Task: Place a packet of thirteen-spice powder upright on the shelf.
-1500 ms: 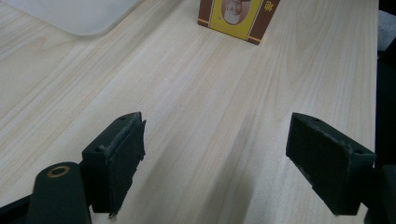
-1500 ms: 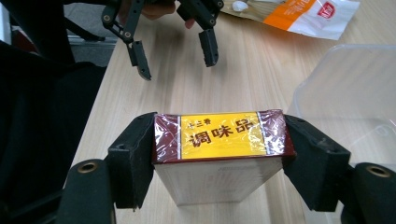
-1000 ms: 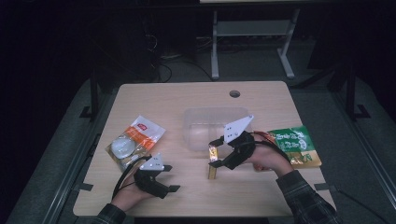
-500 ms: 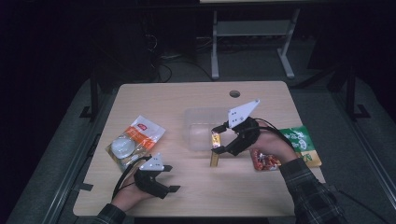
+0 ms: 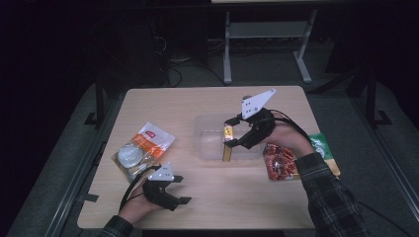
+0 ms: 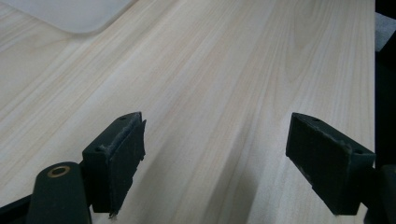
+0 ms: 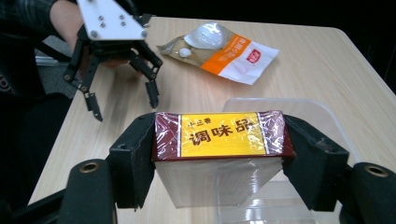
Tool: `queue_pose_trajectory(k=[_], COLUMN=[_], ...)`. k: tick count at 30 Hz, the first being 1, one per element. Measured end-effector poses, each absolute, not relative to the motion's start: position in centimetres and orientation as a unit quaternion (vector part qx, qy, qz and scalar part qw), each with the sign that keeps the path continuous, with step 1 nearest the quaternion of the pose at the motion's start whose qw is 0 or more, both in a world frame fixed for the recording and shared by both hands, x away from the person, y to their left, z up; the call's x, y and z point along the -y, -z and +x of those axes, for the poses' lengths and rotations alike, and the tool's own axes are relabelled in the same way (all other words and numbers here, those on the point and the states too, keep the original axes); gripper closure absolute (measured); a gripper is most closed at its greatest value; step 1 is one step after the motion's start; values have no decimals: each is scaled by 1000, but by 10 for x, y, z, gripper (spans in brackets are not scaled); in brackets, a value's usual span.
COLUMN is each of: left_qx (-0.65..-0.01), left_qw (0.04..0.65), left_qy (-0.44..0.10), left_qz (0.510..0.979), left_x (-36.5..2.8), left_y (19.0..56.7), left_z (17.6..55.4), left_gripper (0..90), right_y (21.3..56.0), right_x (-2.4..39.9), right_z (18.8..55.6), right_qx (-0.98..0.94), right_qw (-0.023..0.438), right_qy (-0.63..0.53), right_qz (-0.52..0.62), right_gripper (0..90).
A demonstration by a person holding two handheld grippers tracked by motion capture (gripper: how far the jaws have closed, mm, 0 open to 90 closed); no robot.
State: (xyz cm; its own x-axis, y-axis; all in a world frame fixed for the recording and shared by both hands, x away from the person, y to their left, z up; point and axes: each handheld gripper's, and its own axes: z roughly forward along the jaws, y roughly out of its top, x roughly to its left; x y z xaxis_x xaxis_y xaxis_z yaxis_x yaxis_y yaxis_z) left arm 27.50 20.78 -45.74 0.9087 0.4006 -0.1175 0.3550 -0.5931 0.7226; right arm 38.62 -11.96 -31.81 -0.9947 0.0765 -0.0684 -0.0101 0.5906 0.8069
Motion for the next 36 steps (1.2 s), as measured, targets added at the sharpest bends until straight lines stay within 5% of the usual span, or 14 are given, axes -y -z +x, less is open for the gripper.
queue_pose_trajectory(k=[36], left_qx=[-210], left_qw=[393], left_qy=[-20], left_qz=[895], left_x=[-205], left_y=[460], left_z=[272], left_gripper=[192], right_y=[321], right_x=[112], right_z=[455], right_qx=[-898], right_qw=[51], right_qy=[-435], right_qz=[37], right_gripper=[314])
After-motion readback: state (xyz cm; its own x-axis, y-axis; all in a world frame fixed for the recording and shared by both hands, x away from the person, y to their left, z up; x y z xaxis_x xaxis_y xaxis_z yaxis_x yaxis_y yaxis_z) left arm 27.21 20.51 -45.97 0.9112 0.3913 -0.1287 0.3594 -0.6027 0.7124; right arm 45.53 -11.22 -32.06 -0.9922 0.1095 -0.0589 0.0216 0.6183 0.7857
